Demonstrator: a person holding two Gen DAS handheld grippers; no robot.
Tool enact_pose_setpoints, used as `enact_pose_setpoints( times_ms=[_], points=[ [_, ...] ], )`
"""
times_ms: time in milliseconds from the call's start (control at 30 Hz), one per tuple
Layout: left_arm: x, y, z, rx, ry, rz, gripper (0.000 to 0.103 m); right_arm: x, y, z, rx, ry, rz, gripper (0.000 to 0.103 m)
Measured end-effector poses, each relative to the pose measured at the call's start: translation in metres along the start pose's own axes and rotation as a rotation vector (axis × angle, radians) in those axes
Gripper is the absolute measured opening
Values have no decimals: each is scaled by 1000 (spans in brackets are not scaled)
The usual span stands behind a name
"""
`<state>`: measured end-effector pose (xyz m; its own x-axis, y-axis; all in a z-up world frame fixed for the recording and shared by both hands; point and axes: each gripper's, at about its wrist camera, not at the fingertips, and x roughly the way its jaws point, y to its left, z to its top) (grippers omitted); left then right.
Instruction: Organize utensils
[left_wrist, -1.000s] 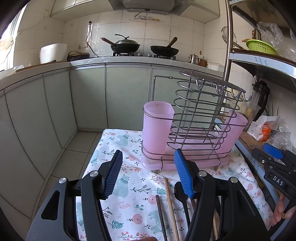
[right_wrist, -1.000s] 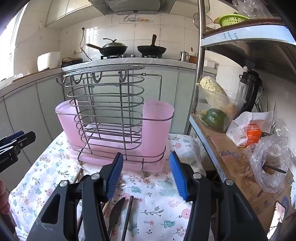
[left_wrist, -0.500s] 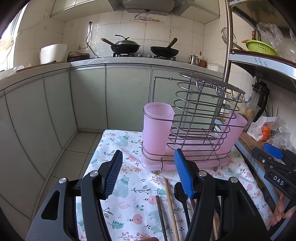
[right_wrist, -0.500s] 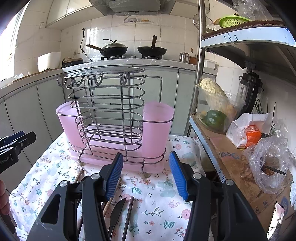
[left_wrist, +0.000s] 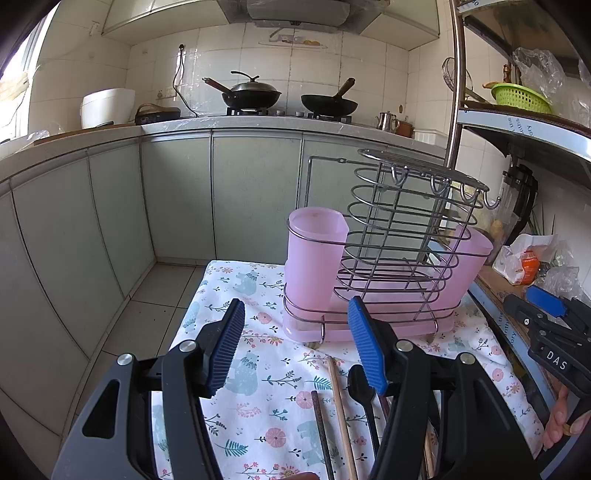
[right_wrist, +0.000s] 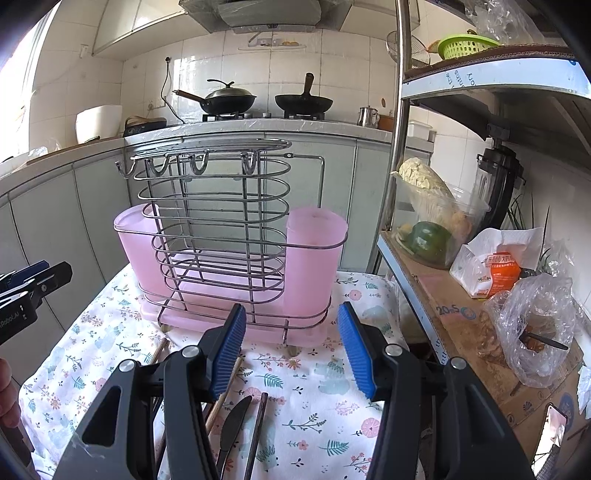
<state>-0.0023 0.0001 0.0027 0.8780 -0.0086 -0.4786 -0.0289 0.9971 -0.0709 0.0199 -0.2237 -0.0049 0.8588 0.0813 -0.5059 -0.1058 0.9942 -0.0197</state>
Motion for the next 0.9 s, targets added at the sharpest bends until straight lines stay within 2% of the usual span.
enact_pose_setpoints(
  times_ms=[900],
  points=[
    [-1,2,0,-2,-1,0,59,-2,1,1,-2,-2,-1,51]
  ],
)
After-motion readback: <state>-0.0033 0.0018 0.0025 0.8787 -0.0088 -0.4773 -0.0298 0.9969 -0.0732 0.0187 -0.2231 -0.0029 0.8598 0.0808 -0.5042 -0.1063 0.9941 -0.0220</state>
